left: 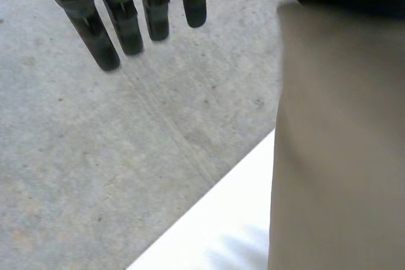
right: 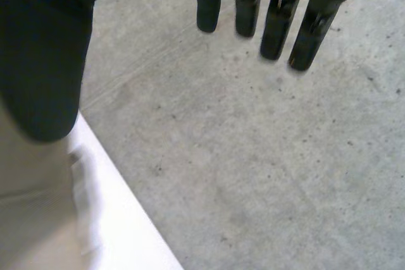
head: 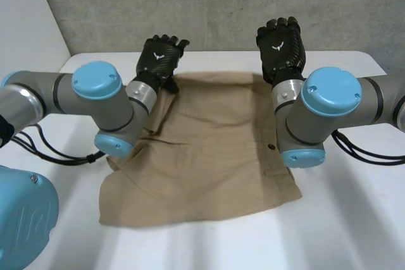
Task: Fold the shorts.
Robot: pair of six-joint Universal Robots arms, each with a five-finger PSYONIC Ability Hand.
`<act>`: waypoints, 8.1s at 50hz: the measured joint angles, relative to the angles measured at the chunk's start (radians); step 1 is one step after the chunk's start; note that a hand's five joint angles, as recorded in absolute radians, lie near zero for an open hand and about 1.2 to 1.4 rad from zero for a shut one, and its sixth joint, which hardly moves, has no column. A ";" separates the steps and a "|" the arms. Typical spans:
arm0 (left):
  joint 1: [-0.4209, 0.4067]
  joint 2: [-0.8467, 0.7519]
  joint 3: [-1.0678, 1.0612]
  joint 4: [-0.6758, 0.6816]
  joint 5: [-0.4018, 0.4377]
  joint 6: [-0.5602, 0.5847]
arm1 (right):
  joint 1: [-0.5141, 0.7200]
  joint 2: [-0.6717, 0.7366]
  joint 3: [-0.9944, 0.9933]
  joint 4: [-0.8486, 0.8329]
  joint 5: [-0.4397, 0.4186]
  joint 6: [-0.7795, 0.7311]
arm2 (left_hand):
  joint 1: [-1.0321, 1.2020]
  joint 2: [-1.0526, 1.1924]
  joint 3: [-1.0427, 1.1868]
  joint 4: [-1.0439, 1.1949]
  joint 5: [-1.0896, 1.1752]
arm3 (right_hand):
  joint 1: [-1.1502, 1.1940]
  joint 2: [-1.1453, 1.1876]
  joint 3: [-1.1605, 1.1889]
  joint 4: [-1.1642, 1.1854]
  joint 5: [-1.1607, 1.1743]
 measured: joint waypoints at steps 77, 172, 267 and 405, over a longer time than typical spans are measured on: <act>0.158 -0.271 0.393 0.034 -0.169 0.234 | -0.021 -0.210 0.410 0.240 -0.110 0.169 | 0.067 0.002 -0.005 0.014 -0.020 | -0.008 -0.038 -0.050 -0.037 -0.032; 0.148 1.055 -1.318 -0.345 -0.101 -0.124 | -0.226 -0.389 0.795 0.238 -0.478 0.169 | 0.340 0.273 0.269 0.285 0.278 | 0.783 0.924 0.915 0.919 0.877; 0.173 0.694 -1.094 -0.046 -0.129 -0.040 | -0.197 -0.449 0.846 0.291 -0.429 0.384 | 0.944 0.940 0.929 0.945 0.889 | 0.233 0.252 0.247 0.240 0.241; 0.066 -0.026 0.006 -0.167 0.024 0.201 | -0.139 0.092 -0.060 0.308 -0.267 0.164 | 0.116 0.052 0.054 0.057 0.046 | 0.099 0.106 0.086 0.068 0.065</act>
